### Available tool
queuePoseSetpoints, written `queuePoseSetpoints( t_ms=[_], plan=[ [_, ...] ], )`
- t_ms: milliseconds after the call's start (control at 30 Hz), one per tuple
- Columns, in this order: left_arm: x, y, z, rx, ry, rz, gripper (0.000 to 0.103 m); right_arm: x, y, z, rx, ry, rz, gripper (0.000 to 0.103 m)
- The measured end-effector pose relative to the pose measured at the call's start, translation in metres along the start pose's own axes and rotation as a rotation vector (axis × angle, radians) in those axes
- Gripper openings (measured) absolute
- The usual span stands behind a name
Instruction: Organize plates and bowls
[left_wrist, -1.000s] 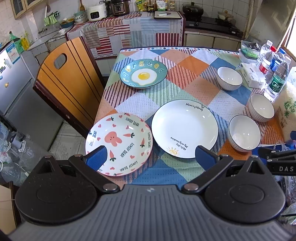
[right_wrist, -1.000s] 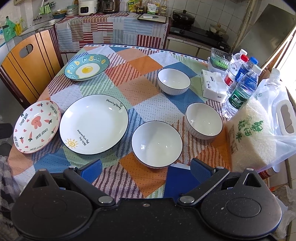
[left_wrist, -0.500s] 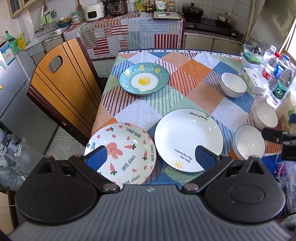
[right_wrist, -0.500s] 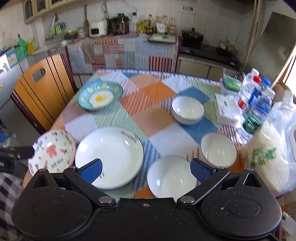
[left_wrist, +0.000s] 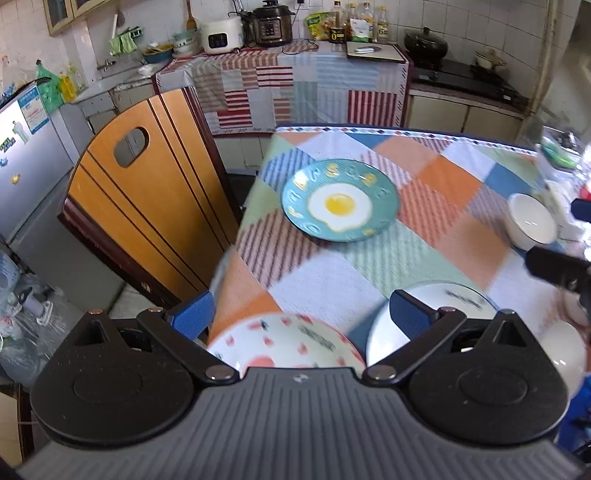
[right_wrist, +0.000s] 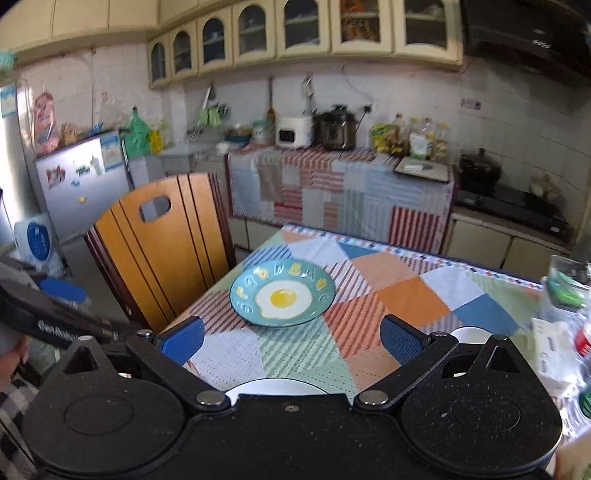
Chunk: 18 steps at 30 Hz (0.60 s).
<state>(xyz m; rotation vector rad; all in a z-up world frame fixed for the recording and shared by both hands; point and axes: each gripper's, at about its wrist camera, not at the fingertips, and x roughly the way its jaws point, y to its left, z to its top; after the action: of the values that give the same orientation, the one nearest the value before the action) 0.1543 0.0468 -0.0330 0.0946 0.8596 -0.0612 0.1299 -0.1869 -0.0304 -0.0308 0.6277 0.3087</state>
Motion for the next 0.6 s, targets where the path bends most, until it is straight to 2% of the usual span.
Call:
queuePoseSetpoints(
  t_ms=[67,200,267,433,500,533,600],
  plan=[
    [0.018,0.007,0.008,-0.004,0.021,-0.019,0.103,0.025,-0.003,0.006,0.029,0.026,0.037,0.102],
    [0.065,0.022,0.023,-0.035,0.100,-0.101,0.102,0.064,-0.028,0.018,0.260,0.052,0.145,0.102],
    [0.088,0.027,0.029,-0.069,0.132,-0.111,0.102,0.088,-0.038,0.020,0.306,0.067,0.141,0.102],
    [0.145,0.028,0.043,-0.040,0.149,-0.053,0.100,0.160,-0.069,0.020,0.401,0.187,0.198,0.101],
    [0.168,0.027,0.047,-0.039,0.141,-0.040,0.100,0.188,-0.078,0.014,0.439,0.242,0.219,0.096],
    [0.179,0.026,0.048,-0.039,0.144,-0.033,0.100,0.200,-0.082,0.011,0.450,0.258,0.228,0.090],
    [0.202,0.028,0.053,-0.057,0.151,-0.037,0.100,0.219,-0.089,0.001,0.490,0.271,0.218,0.089]
  ],
)
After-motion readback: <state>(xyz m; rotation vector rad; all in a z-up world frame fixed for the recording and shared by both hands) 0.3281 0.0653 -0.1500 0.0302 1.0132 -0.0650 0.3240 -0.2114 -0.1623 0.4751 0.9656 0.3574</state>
